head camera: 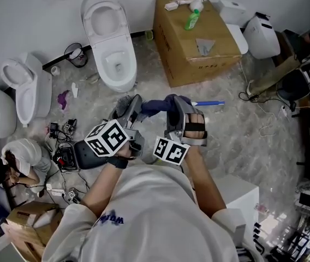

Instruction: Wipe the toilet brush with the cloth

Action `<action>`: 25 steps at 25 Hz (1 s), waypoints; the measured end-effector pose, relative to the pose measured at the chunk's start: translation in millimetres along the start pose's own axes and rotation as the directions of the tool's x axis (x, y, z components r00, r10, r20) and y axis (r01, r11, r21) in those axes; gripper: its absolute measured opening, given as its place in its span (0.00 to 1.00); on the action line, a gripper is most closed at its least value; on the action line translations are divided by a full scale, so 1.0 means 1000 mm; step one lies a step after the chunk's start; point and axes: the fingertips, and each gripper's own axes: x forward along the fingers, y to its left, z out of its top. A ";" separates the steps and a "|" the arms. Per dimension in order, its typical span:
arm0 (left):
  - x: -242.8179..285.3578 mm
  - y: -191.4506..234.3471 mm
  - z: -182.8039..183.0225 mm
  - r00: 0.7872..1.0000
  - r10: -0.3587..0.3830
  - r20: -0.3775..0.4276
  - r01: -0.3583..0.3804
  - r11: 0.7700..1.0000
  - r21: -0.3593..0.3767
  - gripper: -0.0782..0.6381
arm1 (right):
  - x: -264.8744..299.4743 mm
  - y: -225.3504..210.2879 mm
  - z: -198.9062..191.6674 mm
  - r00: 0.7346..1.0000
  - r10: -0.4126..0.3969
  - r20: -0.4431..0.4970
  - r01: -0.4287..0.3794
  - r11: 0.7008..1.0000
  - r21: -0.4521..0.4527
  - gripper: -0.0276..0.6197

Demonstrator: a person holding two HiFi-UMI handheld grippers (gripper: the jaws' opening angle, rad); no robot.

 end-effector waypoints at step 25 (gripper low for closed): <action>-0.003 0.007 0.007 0.999 0.024 0.022 -0.024 1.000 -0.006 0.39 | 0.013 -0.013 -0.129 0.934 0.050 -0.355 -0.011 0.994 0.111 0.32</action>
